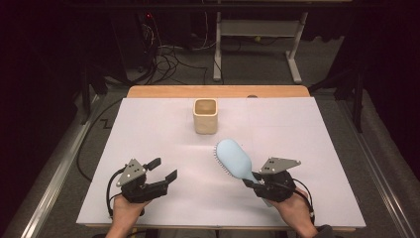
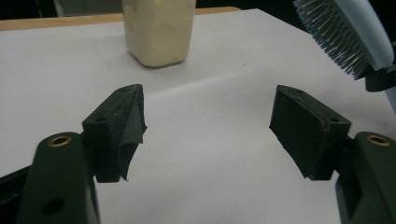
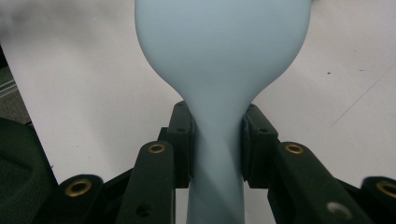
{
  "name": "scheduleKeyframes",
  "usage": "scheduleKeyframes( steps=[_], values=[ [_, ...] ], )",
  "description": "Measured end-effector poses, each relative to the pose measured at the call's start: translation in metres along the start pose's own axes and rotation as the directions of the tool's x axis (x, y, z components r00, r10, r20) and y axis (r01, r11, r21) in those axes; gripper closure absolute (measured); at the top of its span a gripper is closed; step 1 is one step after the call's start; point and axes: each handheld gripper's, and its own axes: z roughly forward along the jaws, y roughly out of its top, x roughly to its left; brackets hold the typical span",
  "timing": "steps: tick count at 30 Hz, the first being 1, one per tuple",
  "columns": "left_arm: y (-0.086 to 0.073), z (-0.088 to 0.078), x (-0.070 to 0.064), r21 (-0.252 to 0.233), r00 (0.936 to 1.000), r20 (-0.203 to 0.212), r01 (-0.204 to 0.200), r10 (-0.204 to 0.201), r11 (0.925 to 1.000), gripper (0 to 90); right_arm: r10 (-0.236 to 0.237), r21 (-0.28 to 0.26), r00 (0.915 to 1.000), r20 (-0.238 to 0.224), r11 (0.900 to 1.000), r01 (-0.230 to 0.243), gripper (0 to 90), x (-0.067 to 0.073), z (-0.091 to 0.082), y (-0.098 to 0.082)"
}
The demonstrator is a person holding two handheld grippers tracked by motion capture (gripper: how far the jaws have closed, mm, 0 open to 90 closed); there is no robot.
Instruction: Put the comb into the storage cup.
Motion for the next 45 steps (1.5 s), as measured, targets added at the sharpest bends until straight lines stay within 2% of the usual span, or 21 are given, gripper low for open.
scheduleKeyframes(
  steps=[4, 8, 12, 19, 26, 45],
  values=[
    [0.002, 0.007, -0.005, 0.011, 0.9997, 0.021, -0.015, 0.015, 0.9998, 27.1, -0.002, 0.007, 1.0, -0.004, 1.0, 0.002, 70.3, 0.001, 0.002, -0.001],
    [0.004, 0.014, -0.012, 0.026, 0.9985, 0.015, -0.053, 0.052, 0.9983, 27.1, 0.004, 0.01, 1.0, -0.008, 1.0, -0.004, 70.3, 0.0, 0.003, -0.001],
    [0.007, 0.019, -0.018, 0.038, 0.9971, 0.038, -0.067, 0.066, 0.997, 26.7, 0.012, 0.006, 0.9999, -0.007, 1.0, -0.012, 70.3, 0.0, 0.004, -0.002],
    [0.01, 0.027, -0.025, 0.057, 0.996, 0.063, -0.066, 0.062, 0.9962, 27.3, 0.016, -0.001, 0.9999, 0.0, 1.0, -0.016, 70.3, -0.001, 0.003, -0.002],
    [0.013, 0.034, -0.029, 0.086, 0.9944, 0.099, -0.047, 0.038, 0.9951, 27.0, 0.015, 0.001, 0.9999, -0.005, 1.0, -0.015, 70.3, -0.001, 0.005, -0.001],
    [0.019, 0.053, -0.047, 0.113, 0.9844, 0.171, -0.062, 0.042, 0.9916, 24.6, 0.001, 0.004, 0.9999, -0.014, 1.0, -0.001, 70.2, 0.003, 0.009, 0.0]
  ],
)
